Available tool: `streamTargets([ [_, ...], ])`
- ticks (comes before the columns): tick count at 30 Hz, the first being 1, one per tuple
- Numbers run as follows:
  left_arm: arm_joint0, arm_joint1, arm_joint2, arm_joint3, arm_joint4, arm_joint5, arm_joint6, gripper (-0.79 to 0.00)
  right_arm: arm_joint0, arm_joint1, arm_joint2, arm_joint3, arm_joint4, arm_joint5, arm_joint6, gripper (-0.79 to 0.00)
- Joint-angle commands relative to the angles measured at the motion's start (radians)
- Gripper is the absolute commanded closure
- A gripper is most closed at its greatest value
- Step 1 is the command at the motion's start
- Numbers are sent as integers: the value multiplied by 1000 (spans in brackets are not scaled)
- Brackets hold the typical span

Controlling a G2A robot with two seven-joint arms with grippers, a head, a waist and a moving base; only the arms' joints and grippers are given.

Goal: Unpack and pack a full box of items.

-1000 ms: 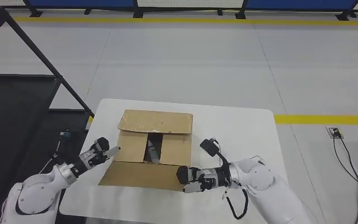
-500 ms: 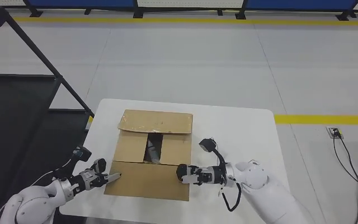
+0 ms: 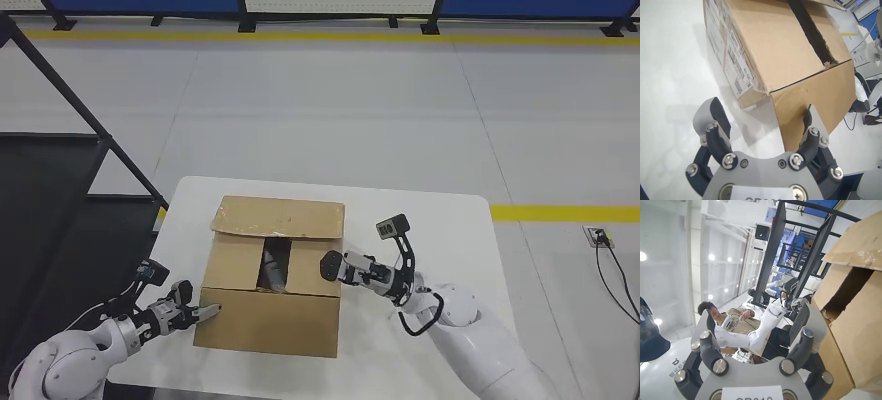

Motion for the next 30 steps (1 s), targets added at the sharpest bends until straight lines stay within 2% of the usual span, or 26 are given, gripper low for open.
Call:
streamTargets([
  [1, 0, 0, 0, 0, 0, 0, 0, -785, -6, -2, 7, -24, -57, 79, -125, -785],
  [4, 0, 0, 0, 0, 0, 0, 0, -785, -4, 0, 19, -30, -90, 208, -184, -785],
  [13, 0, 0, 0, 0, 0, 0, 0, -785, 2, 7, 74, -17, -85, 415, -199, -785],
  [20, 0, 0, 0, 0, 0, 0, 0, -785, 65, -22, 35, 56, -64, 446, -235, -785],
  [26, 0, 0, 0, 0, 0, 0, 0, -785, 133, -60, 2, 119, -36, 390, -304, -785],
  [30, 0, 0, 0, 0, 0, 0, 0, -785, 206, -89, -28, 173, -37, 391, -353, -785],
])
